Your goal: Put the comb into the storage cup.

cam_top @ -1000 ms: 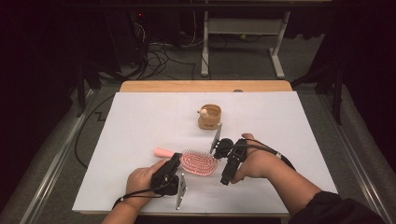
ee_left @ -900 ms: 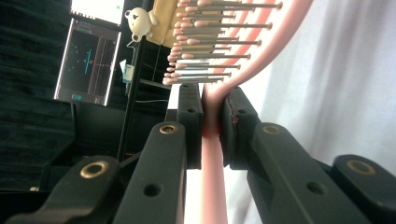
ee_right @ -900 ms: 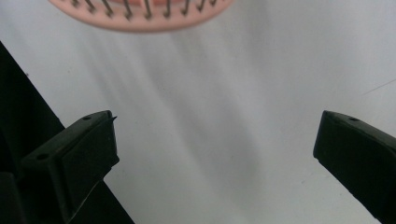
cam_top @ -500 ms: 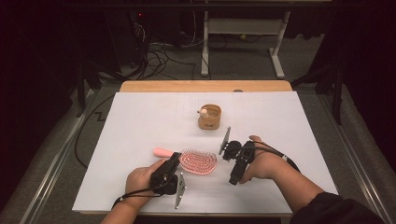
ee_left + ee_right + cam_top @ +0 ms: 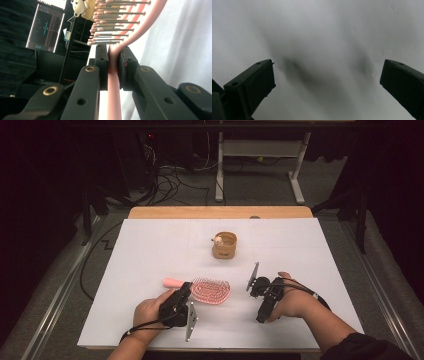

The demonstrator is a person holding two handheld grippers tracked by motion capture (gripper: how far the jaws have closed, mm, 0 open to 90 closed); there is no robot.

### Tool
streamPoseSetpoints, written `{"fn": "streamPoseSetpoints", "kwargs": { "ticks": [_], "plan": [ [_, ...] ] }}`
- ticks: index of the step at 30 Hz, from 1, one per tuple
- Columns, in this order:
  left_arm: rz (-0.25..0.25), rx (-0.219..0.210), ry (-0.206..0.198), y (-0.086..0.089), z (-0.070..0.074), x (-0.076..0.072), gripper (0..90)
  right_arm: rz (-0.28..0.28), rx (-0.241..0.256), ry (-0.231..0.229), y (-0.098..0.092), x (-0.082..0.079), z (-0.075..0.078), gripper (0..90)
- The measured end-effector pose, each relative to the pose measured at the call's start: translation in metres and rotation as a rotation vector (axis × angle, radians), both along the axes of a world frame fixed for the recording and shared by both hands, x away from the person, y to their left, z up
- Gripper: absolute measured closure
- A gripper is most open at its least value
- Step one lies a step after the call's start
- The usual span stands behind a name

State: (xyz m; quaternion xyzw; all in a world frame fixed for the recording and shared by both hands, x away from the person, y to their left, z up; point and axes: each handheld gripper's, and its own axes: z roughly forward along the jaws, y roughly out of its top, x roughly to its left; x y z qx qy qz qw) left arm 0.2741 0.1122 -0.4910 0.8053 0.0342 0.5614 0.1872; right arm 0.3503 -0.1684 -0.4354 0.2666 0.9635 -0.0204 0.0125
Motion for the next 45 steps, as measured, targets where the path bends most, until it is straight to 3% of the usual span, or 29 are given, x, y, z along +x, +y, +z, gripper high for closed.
{"fn": "streamPoseSetpoints", "kwargs": {
  "ticks": [7,10,17,23,27,33,39,45],
  "plan": [
    [-0.002,-0.029,0.013,0.001,0.002,0.001,80.5,-0.037,0.002,-0.020,-0.017,0.000,-0.007,0.3],
    [0.003,-0.049,0.017,0.002,0.003,0.002,80.6,-0.061,0.033,-0.047,-0.021,0.000,-0.007,0.3],
    [0.009,-0.065,0.031,0.003,0.004,0.003,80.6,-0.062,0.117,-0.123,-0.023,-0.002,-0.009,0.4],
    [0.014,-0.083,0.040,0.005,0.006,0.003,80.5,-0.105,0.214,-0.176,-0.028,-0.003,-0.010,0.4],
    [0.014,-0.099,0.048,0.005,0.007,0.004,80.6,-0.172,0.301,-0.209,-0.033,-0.002,-0.012,0.4],
    [0.018,-0.144,0.063,0.008,0.008,0.005,80.5,-0.216,0.428,-0.267,-0.039,-0.004,-0.015,0.4],
    [0.028,-0.159,0.074,0.012,0.012,0.005,80.5,-0.260,0.517,-0.331,-0.044,-0.008,-0.022,0.4],
    [0.029,-0.202,0.091,0.013,0.013,0.007,80.6,-0.308,0.614,-0.413,-0.051,-0.014,-0.023,0.4]
  ]
}}
